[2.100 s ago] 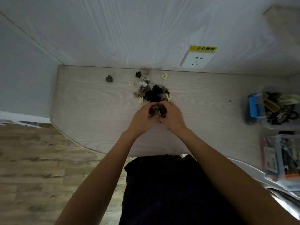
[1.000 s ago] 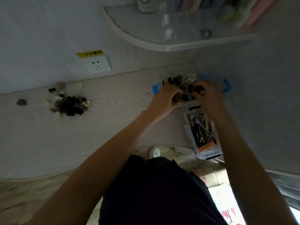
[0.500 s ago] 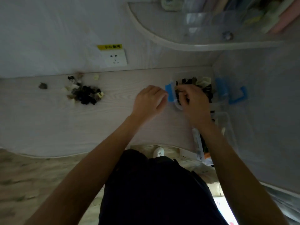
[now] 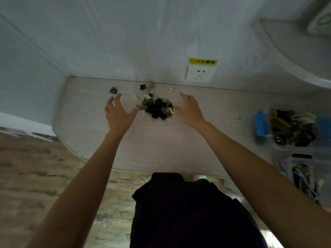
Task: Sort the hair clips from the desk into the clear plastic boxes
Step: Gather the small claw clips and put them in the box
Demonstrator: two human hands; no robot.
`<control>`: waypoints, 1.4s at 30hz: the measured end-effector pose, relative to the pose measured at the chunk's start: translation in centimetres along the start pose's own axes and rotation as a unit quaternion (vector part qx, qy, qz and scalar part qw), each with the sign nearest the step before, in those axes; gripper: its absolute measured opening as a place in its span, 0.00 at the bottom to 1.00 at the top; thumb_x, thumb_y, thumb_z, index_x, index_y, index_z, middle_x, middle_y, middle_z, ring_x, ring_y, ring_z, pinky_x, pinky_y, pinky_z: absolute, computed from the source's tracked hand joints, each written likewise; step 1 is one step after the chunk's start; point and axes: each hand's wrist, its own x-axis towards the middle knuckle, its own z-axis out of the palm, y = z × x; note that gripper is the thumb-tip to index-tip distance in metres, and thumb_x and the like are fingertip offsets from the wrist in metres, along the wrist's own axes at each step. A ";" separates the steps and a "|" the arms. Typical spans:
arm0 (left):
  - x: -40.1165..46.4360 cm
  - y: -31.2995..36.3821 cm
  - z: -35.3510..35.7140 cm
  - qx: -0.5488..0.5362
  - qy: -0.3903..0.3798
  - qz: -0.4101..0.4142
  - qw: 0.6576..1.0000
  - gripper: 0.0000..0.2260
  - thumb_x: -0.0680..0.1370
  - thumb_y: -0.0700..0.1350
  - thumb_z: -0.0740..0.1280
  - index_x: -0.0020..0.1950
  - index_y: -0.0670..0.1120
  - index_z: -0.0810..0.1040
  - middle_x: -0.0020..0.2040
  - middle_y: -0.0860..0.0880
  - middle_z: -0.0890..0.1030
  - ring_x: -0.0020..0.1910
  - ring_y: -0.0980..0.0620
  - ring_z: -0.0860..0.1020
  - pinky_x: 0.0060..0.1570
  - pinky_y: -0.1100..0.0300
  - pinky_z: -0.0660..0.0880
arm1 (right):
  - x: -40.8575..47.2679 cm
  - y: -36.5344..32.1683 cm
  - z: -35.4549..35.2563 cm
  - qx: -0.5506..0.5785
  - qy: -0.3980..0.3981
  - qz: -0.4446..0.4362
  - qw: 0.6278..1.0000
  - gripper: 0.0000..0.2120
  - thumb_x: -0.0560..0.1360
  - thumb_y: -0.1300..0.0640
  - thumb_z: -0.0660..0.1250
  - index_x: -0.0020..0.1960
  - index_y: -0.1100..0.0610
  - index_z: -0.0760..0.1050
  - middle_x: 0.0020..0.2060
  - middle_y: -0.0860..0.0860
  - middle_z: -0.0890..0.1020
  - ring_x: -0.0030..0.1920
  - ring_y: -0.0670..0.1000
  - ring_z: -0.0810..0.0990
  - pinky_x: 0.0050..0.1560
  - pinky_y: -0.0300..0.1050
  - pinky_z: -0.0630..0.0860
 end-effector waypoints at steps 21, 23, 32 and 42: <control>7.8 -1.4 1.6 0.094 -0.239 0.235 0.937 0.61 0.52 0.72 0.68 0.75 0.42 0.52 0.71 0.42 0.61 0.69 0.42 0.60 0.67 0.46 0.64 | 7.6 -9.2 5.0 -0.269 -0.117 -0.165 0.942 0.39 0.69 0.49 0.68 0.74 0.54 0.53 0.71 0.56 0.65 0.70 0.59 0.63 0.73 0.59 0.52; 7.2 -1.7 1.5 0.055 -0.238 0.216 0.945 0.53 0.56 0.66 0.74 0.73 0.43 0.58 0.68 0.42 0.64 0.66 0.42 0.62 0.64 0.47 0.66 | 7.1 -8.8 5.0 -0.275 -0.116 -0.172 0.939 0.38 0.69 0.48 0.69 0.74 0.53 0.55 0.70 0.55 0.68 0.70 0.57 0.64 0.74 0.59 0.48; 5.9 -1.8 1.4 -0.023 -0.233 0.244 0.941 0.30 0.64 0.48 0.77 0.63 0.46 0.70 0.61 0.44 0.71 0.56 0.43 0.73 0.54 0.55 0.68 | 2.9 -5.9 4.3 -0.333 -0.040 -0.171 0.926 0.35 0.65 0.45 0.71 0.66 0.57 0.65 0.61 0.55 0.73 0.65 0.57 0.65 0.62 0.51 0.57; 4.9 -0.9 0.9 0.032 -0.221 0.250 0.942 0.24 0.68 0.41 0.71 0.62 0.42 0.69 0.57 0.42 0.73 0.51 0.41 0.75 0.45 0.58 0.65 | 4.6 -7.3 5.7 -0.289 -0.093 -0.107 0.947 0.45 0.65 0.58 0.74 0.74 0.53 0.52 0.71 0.56 0.60 0.65 0.61 0.64 0.57 0.56 0.73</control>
